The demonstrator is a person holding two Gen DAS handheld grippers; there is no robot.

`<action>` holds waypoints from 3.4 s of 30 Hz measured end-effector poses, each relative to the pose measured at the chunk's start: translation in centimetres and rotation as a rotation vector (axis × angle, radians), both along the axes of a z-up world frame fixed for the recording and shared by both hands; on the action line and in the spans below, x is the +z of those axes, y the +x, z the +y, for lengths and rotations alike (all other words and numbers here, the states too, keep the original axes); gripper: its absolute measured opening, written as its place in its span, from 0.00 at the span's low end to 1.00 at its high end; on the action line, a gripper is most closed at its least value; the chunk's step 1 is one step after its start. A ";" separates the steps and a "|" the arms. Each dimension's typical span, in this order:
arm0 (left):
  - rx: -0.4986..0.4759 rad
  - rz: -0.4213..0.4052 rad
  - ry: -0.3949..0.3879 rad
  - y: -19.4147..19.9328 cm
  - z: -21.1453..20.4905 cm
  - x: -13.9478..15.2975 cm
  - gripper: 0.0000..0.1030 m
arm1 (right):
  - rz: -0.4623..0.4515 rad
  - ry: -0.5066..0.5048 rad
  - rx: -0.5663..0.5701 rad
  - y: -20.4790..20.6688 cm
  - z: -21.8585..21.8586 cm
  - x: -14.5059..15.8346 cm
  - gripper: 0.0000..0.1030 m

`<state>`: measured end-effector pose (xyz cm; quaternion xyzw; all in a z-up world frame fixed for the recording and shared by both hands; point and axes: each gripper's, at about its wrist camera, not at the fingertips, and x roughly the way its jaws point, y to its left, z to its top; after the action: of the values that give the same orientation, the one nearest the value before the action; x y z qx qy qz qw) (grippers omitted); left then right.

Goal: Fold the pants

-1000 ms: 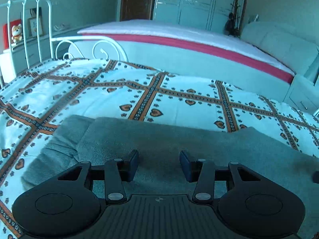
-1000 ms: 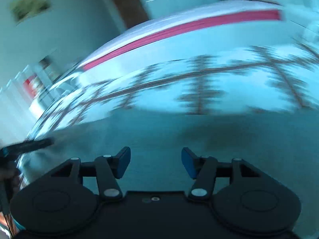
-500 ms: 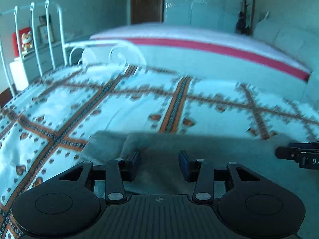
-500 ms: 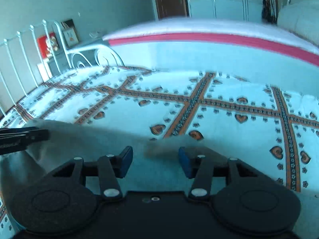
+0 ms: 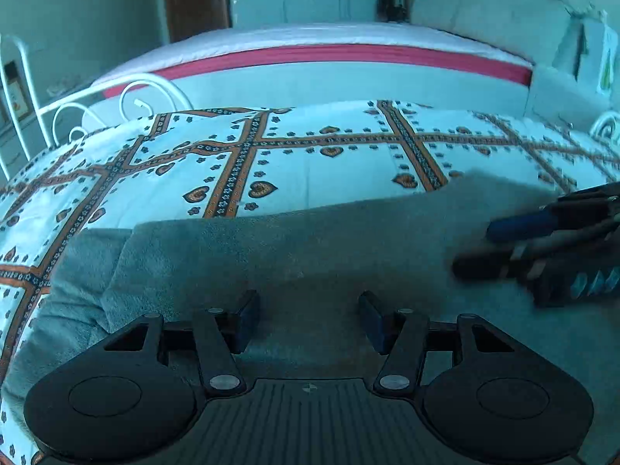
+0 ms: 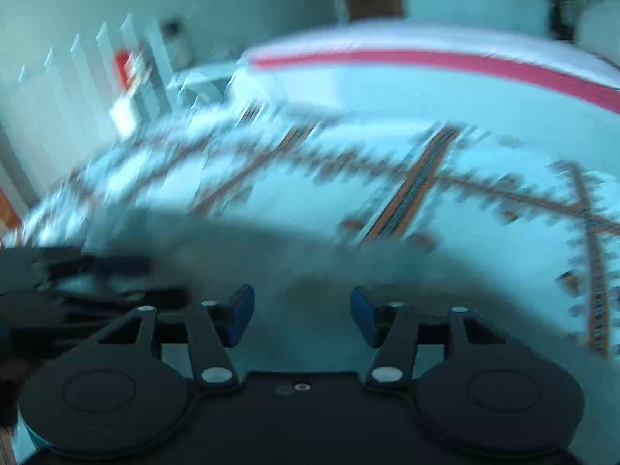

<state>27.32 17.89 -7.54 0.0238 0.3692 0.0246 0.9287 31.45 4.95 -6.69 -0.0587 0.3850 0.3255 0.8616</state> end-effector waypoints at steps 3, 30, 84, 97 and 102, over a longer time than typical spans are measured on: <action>0.002 -0.062 -0.251 -1.3 1.4 4.6 0.56 | -0.078 -0.062 -0.010 -0.8 0.9 -0.4 0.49; -0.150 -0.270 -0.434 -5.7 -5.9 14.8 0.79 | -0.047 0.114 -0.157 -1.6 -7.6 3.6 0.53; 0.059 -0.041 -0.047 -1.0 -1.9 2.6 0.81 | -0.097 0.158 -0.450 -2.4 -20.6 3.9 0.43; 0.118 0.053 -0.058 -7.2 -3.2 2.8 0.92 | 0.005 0.268 -0.846 -11.3 -40.5 2.3 0.46; 0.137 0.040 -0.136 -7.8 -3.4 3.1 0.93 | 0.093 0.494 -0.997 -15.5 -47.8 1.0 0.31</action>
<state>19.48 14.45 -4.47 -0.0639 0.3894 0.0623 0.9167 15.92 -42.84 -5.68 0.3488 0.3161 -0.0386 0.8814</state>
